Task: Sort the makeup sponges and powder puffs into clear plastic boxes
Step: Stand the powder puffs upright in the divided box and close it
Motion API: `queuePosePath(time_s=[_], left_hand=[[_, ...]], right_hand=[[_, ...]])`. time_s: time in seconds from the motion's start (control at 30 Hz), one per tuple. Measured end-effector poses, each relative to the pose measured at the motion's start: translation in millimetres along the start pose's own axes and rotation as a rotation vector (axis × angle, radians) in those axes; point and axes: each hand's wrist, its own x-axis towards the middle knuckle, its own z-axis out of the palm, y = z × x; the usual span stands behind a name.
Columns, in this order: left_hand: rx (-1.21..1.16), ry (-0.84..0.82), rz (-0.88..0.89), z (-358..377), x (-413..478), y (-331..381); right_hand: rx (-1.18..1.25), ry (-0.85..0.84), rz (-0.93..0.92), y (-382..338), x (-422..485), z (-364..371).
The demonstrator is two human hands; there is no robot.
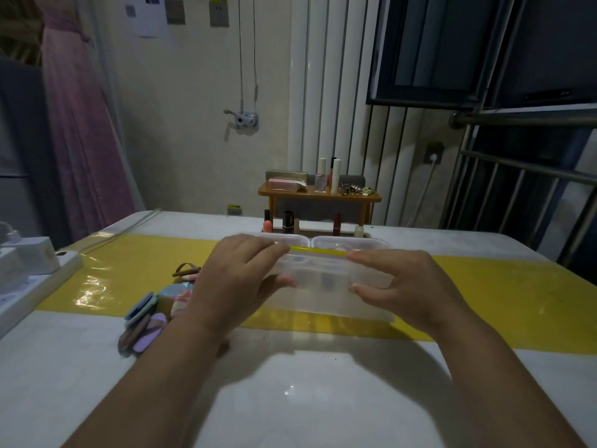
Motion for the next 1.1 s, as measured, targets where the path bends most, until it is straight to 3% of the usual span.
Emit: queuePosePath(time_s=[0.2, 0.33, 0.43, 0.63, 0.83, 0.97, 1.1], left_hand=[[-0.01, 0.029, -0.034, 6, -2, -3], [-0.024, 0.057, -0.095, 9, -6, -1], [-0.138, 0.128, -0.341, 8, -7, -1], [-0.79, 0.189, -0.838, 9, -7, 5], [-1.213, 0.285, -1.347, 11, 3, 9], [-1.265, 0.181, -1.491, 12, 5, 11], [-1.259, 0.181, -1.458, 9, 6, 16]], right_hand=[[-0.172, 0.1, -0.154, 1, 1, 8], [-0.143, 0.076, -0.161, -4, 1, 5], [-0.074, 0.052, -0.1, -2, 0, 1], [0.026, 0.112, -0.015, -1, 0, 3], [0.054, 0.134, 0.035, -2, -2, 3], [0.038, 0.092, 0.052, -5, -2, 3], [0.068, 0.022, 0.127, -5, 0, -1]])
